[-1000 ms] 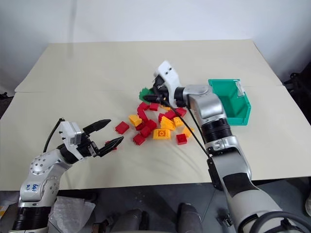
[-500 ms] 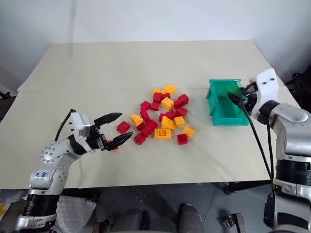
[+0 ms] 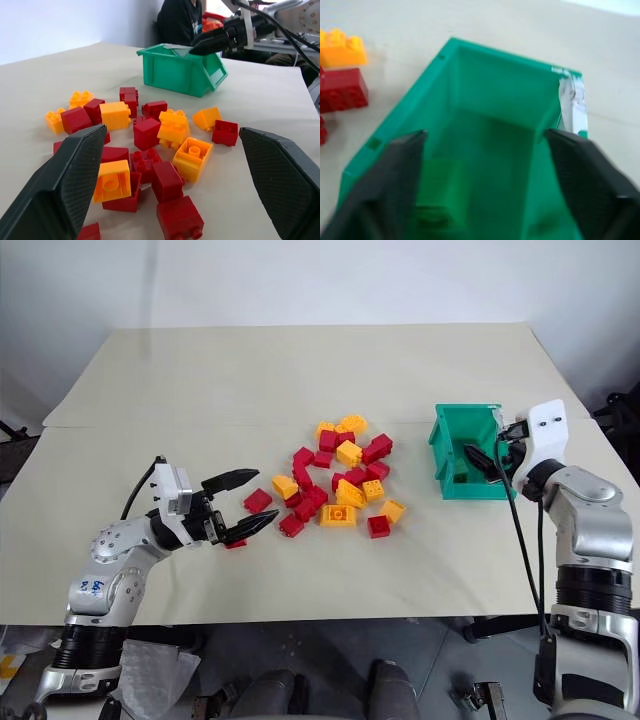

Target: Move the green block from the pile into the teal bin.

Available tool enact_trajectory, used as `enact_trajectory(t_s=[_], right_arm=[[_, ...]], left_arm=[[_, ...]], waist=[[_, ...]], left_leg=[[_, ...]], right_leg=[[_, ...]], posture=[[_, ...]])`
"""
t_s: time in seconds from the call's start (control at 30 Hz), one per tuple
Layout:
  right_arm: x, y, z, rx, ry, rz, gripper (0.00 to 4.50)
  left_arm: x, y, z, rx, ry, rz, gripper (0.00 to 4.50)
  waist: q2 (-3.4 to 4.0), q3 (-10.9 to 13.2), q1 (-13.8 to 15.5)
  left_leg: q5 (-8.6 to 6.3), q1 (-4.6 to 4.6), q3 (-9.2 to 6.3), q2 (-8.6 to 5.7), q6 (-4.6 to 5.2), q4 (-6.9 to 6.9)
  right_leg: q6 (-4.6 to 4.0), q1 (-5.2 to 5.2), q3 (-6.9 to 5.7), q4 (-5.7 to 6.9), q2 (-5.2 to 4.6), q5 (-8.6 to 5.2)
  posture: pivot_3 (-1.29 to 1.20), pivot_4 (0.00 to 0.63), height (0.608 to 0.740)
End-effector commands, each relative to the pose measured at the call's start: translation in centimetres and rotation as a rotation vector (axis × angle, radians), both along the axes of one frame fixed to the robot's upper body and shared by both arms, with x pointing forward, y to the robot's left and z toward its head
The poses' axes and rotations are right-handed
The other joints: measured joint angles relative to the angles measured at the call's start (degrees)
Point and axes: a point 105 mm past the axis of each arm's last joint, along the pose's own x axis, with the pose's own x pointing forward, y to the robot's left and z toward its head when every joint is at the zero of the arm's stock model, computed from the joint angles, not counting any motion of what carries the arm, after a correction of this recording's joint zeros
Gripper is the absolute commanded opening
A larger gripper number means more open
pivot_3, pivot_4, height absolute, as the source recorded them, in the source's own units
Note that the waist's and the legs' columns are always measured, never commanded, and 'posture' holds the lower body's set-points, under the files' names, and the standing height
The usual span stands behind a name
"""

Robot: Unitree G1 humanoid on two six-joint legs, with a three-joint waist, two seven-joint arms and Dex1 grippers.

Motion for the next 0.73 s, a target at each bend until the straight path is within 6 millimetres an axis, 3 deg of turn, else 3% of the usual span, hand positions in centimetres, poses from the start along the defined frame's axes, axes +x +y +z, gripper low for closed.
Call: enact_trajectory(t_s=[0.03, 0.13, 0.2, 0.27, 0.4, 0.57, 0.73], right_arm=[[-2.7, 0.4, 3.6, -0.037, -0.178, 0.139, 4.47], [-7.2, 2.5, 4.4, -0.037, -0.315, 0.389, 4.47], [-8.5, 3.5, 4.0, 0.012, -0.282, 0.473, 4.47], [-10.2, 5.4, 3.0, 0.012, -0.231, 0.581, 4.47], [-14.0, 8.5, -0.9, -0.077, -0.094, 0.780, 4.47], [-15.4, 8.5, -4.0, -0.131, -0.043, 0.819, 4.47], [-15.2, 8.1, -4.8, -0.111, -0.058, 0.783, 4.47]], left_arm=[[-0.2, 1.0, 0.7, 0.037, -0.038, 0.017, 4.50], [-0.5, 3.0, 0.1, 0.104, -0.023, 0.042, 4.50], [-0.8, 3.8, -0.4, 0.145, -0.017, 0.047, 4.50], [-1.0, 4.9, -1.2, 0.208, -0.020, 0.073, 4.50], [-1.7, 6.8, -1.8, 0.253, -0.005, 0.120, 4.50], [-3.3, 7.7, -2.7, 0.277, 0.022, 0.145, 4.50], [-4.3, 7.9, -2.9, 0.271, 0.033, 0.155, 4.50]], waist=[[0.00, 0.0, 0.0], [0.00, 0.0, 0.1], [0.00, 0.0, -0.1], [0.00, 0.0, -0.3], [0.00, 0.0, -0.1], [-0.02, 0.0, 0.2], [-0.03, 0.0, 0.3]], left_leg=[[0.00, 0.01, 0.01, 0.00, 0.00, 0.00], [-0.01, 0.00, -0.01, -0.01, 0.00, -0.03], [-0.03, 0.03, 0.00, -0.01, -0.02, -0.06], [-0.03, 0.09, 0.07, 0.05, -0.01, -0.05], [-0.04, 0.16, 0.04, 0.10, 0.01, -0.04], [-0.12, 0.24, -0.04, -0.01, 0.18, -0.04], [-0.19, 0.47, -0.01, 0.02, 0.23, -0.04]], right_leg=[[0.00, 0.00, -0.01, 0.01, 0.00, 0.00], [0.00, 0.00, -0.05, -0.04, 0.04, 0.00], [0.00, 0.01, -0.07, -0.02, 0.07, 0.00], [0.00, 0.02, 0.01, -0.03, 0.05, 0.00], [-0.01, 0.07, 0.09, -0.02, 0.05, 0.00], [0.01, 0.08, 0.39, -0.16, -0.07, 0.01], [0.04, 0.26, 0.49, -0.23, -0.08, 0.03]], posture=[[0.00, 0.150, 0.740], [0.00, 0.150, 0.740], [0.00, 0.150, 0.740], [0.00, 0.150, 0.740], [0.00, 0.150, 0.740], [0.00, 0.150, 0.740], [0.00, 0.150, 0.740]])
